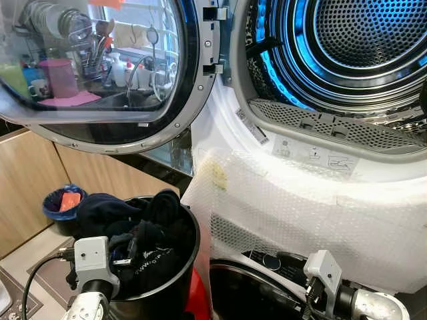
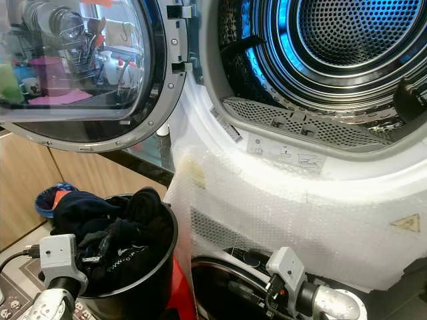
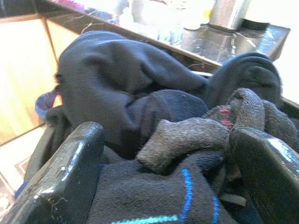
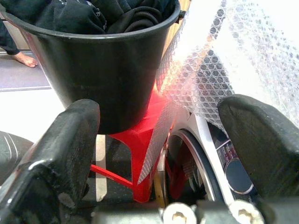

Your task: Clothes washing

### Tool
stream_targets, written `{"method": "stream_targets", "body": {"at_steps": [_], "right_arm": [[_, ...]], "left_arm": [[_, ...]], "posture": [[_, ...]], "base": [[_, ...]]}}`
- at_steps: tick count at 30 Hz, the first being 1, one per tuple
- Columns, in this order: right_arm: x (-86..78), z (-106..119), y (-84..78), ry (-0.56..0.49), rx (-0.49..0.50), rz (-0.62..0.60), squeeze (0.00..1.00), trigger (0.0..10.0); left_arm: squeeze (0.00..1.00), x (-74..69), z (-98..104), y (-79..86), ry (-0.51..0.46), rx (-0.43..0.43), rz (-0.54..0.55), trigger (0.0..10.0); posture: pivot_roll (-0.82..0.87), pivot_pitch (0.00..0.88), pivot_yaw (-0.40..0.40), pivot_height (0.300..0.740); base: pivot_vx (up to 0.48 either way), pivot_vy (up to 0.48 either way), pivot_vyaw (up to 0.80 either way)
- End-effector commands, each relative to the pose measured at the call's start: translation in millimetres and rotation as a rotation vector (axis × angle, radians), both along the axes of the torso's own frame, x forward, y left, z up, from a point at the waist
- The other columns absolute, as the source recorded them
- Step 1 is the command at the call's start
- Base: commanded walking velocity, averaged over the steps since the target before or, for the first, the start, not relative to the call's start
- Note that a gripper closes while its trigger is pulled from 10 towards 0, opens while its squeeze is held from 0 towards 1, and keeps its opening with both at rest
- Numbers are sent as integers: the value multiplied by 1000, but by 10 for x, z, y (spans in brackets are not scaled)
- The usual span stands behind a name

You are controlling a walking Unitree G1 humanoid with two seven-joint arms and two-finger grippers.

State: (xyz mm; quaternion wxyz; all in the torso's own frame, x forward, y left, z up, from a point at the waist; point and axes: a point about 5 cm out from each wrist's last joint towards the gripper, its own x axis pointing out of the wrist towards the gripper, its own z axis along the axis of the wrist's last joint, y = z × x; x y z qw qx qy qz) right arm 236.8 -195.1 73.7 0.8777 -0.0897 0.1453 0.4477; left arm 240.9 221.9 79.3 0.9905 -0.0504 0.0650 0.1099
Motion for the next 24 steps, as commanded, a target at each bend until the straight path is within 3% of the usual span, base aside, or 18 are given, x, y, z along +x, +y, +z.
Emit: {"method": "stream_targets", "body": {"at_steps": [1,9,10,11,12,13,24], "right_arm": [[27,50,7,-23,-3,6,0,10000],[34,54,1,-30,-7,1,0,10000],[37,57,0,-34,-9,-1,0,10000],[37,57,0,-35,-9,-2,0,10000],[37,57,0,-36,-9,-3,0,10000],[37,57,1,-35,-9,-3,0,10000],[44,53,9,-39,-9,-7,0,10000]], "left_arm": [[0,11,-33,33,26,-15,19,10000],[0,113,-50,59,71,-39,-7,10000],[0,131,-47,54,74,-42,-24,8000],[0,137,-47,49,75,-45,-32,8000],[0,145,-48,37,77,-55,-43,2824],[0,149,-45,26,76,-59,-49,0],[0,169,3,-160,109,-103,-146,0]], "posture": [[41,0,-32,740],[36,0,-32,740],[36,0,-32,740],[35,0,-31,740],[35,0,-31,740],[34,0,-31,740],[42,0,-32,740]], "base": [[0,0,0],[0,0,0],[0,0,0],[0,0,0],[0,0,0],[0,0,0],[0,0,0]]}}
